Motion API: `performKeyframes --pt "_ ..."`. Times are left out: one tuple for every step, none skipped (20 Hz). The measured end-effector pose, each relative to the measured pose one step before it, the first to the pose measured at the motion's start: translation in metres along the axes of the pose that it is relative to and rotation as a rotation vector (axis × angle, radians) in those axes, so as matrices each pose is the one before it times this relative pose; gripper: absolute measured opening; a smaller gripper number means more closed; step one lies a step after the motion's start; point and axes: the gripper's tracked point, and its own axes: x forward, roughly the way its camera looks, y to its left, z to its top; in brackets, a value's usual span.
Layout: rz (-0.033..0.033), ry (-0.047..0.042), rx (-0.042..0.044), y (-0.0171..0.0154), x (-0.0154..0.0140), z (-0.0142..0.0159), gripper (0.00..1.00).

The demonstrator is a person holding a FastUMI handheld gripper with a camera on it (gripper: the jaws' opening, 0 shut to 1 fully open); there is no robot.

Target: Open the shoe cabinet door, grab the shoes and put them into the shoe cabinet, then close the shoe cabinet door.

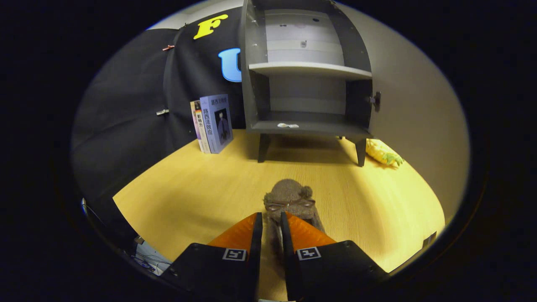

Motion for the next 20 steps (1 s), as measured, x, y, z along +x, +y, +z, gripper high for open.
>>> performKeyframes --pt "-0.00574 0.02166 -0.00091 -0.00103 0.00542 -0.00794 0.29" --pt "-0.00337 0.02221 0.00379 -0.00084 0.00512 -0.00786 0.29" --pt "-0.00549 0.02545 0.00561 -0.00106 0.00472 -0.00667 0.29" --pt "-0.00247 0.00589 -0.00104 0.00143 0.00351 -0.00099 0.29" --pt "-0.00328 -0.00444 -0.00769 0.00123 0.00520 0.00198 0.29" --pt "0.00033 0.00505 -0.00626 0.00114 0.00462 -0.00030 0.29" --pt "-0.00541 0.02506 -0.00712 0.00012 0.00652 -0.00506 0.29" --pt "-0.00309 0.02761 -0.00458 -0.00010 0.00582 -0.00530 0.26" --pt "-0.00266 0.01405 -0.00402 0.00069 0.00495 -0.00115 0.26" --pt "-0.00015 -0.00085 -0.00138 0.00108 0.00547 0.00230 0.27" --pt "-0.00252 0.00078 -0.00221 0.00041 0.00387 0.00016 0.28" --pt "-0.00337 0.00023 -0.00212 0.00031 0.00226 0.00021 0.29" --pt "-0.00032 -0.00257 -0.00426 0.00060 0.00268 0.00064 0.29" --pt "-0.00051 -0.00066 -0.00418 -0.00011 0.00303 0.00054 0.29" --pt "0.00064 -0.00083 -0.00290 0.00014 0.00205 0.00098 0.29" --pt "-0.00300 0.00316 -0.00587 -0.00044 0.00231 0.00085 0.29" --pt "-0.00262 -0.00201 -0.00473 -0.00067 0.00154 0.00131 0.29" --pt "-0.00661 0.00208 -0.00425 -0.00054 0.00283 0.00064 0.28" --pt "-0.00504 0.00406 -0.00374 -0.00071 0.00073 -0.00006 0.28" --pt "-0.00447 0.00162 -0.00552 0.00002 0.00074 0.00004 0.27"
